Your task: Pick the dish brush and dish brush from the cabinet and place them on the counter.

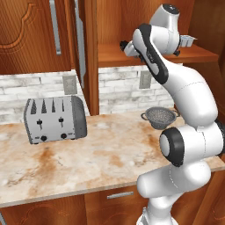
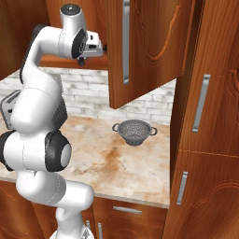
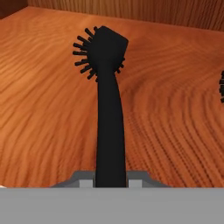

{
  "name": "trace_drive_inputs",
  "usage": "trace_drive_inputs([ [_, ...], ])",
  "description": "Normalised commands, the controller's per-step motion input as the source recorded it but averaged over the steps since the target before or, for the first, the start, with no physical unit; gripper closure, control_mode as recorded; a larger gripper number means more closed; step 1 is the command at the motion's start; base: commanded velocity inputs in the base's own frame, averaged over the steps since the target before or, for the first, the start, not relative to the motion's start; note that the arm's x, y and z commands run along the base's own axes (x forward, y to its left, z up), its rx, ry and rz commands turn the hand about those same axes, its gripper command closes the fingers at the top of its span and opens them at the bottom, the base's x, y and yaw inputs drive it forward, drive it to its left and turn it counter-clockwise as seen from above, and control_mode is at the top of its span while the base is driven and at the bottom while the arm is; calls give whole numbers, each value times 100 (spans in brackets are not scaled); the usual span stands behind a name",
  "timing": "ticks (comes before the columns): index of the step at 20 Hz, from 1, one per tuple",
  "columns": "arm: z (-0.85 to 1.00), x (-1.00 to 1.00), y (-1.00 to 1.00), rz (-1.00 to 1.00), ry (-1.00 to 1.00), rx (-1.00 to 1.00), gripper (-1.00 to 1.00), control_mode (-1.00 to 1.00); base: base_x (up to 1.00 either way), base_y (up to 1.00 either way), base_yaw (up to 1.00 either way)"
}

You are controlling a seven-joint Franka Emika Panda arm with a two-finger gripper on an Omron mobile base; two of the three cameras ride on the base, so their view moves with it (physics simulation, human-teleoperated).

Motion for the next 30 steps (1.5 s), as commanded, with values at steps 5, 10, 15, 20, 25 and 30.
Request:
trace_drive_inputs([
  [5, 23, -1, 0, 0, -1, 0, 100, -100, 0, 0, 0],
  [10, 26, -2, 0, 0, 0, 0, 100, -100, 0, 0, 0],
  [15, 6, -20, -1, 0, -2, 0, 100, -100, 0, 0, 0],
  [20, 0, -51, 0, 0, 0, 0, 100, -100, 0, 0, 0],
  [25, 0, -72, 0, 0, 0, 0, 100, -100, 0, 0, 0],
  [30, 0, -86, -1, 0, 0, 0, 100, -100, 0, 0, 0],
])
